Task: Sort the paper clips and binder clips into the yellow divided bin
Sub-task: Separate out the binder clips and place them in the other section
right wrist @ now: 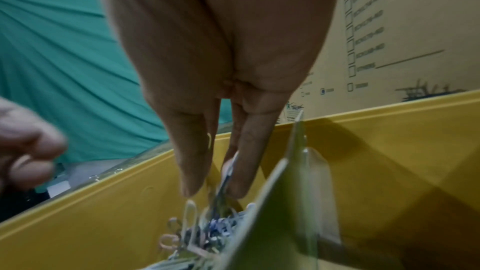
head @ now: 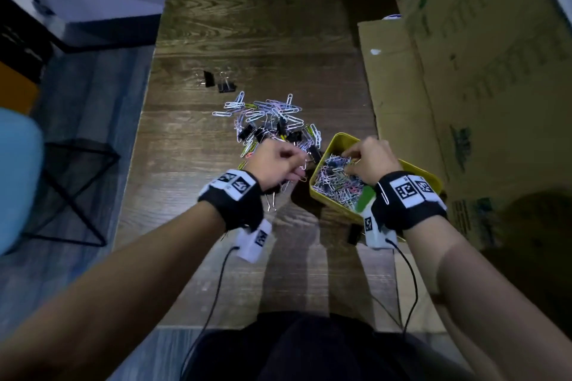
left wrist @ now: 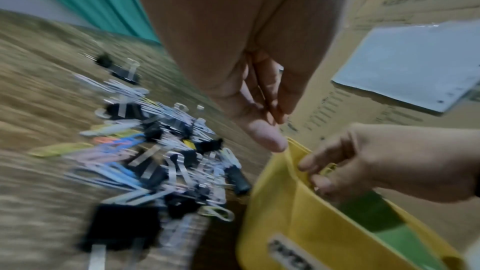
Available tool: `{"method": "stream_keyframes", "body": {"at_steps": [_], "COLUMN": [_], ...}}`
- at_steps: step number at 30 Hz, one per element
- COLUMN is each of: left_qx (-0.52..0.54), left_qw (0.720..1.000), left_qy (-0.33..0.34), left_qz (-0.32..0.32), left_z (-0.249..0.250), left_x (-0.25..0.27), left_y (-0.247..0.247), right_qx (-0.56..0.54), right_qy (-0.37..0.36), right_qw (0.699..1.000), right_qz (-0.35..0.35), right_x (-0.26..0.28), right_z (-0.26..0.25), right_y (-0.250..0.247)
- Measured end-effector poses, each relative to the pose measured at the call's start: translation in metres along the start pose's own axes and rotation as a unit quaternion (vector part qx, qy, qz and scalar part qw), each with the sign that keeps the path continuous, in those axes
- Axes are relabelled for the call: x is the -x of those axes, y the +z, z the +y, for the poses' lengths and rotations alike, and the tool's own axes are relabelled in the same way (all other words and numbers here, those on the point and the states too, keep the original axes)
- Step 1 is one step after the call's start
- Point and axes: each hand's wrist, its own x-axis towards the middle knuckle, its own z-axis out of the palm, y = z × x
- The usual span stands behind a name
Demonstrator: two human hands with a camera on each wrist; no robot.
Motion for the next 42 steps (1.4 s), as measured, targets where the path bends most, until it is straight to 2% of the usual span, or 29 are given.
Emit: {"method": "stream_keyframes", "body": {"at_steps": [3,6,9,11,13,15,18,20,23,25,27,29,34,39,42], "left_qx": [-0.045,-0.184,-0.363,-0.439,-0.474,-0.492,-0.467,-0.457,-0.431,-0.426,-0.444,-0.449,-0.414,-0.394,-0.419], "left_qw": [0.998,0.983,0.932,0.898,0.880,0.867,0.878,0.886,0.901,0.904,0.895,0.892,0.909,0.919,0.907], "left_qy": [-0.013,-0.016,0.005,0.035,0.021,-0.026,-0.027,0.001,0.018,-0.006,-0.032,-0.047,-0.054,0.003,0.034], "left_qz": [0.039,0.028,0.009,0.014,0.035,0.068,0.101,0.075,0.048,0.035,0.016,0.004,0.019,0.001,-0.025], "left_z": [-0.024,-0.055,-0.080,-0.098,-0.117,-0.135,-0.152,-0.158,-0.161,-0.163,-0.165,-0.166,-0.159,-0.160,-0.159], "left_x": [0.010,0.020,0.033,0.040,0.047,0.055,0.070,0.077,0.085,0.093,0.100,0.104,0.094,0.086,0.082], "left_y": [-0.046,-0.090,-0.117,-0.126,-0.126,-0.120,-0.103,-0.098,-0.109,-0.121,-0.126,-0.119,-0.092,-0.100,-0.110], "right_qx": [0.007,-0.001,-0.004,-0.003,0.005,0.020,0.026,0.015,0.048,0.085,0.114,0.145,0.151,0.082,0.031], "right_qy": [-0.007,-0.008,0.017,0.020,0.019,-0.003,-0.113,-0.192,-0.239,-0.199,-0.122,-0.091,-0.115,-0.131,-0.119], "right_qw": [1.000,1.000,0.999,0.997,0.995,0.990,0.972,0.964,0.969,0.974,0.979,0.978,0.977,0.984,0.988], "right_qz": [-0.014,0.004,0.046,0.071,0.099,0.139,0.207,0.181,0.031,-0.065,-0.120,-0.115,-0.095,-0.087,-0.097], "right_x": [0.001,0.001,0.004,0.008,0.013,0.018,0.031,0.041,0.054,0.060,0.065,0.069,0.067,0.061,0.063], "right_z": [-0.008,-0.013,-0.016,-0.017,-0.021,-0.031,-0.058,-0.079,-0.106,-0.119,-0.126,-0.134,-0.145,-0.146,-0.147], "right_y": [0.004,0.013,0.020,0.023,0.025,0.028,0.044,0.067,0.119,0.157,0.186,0.207,0.229,0.228,0.223]}}
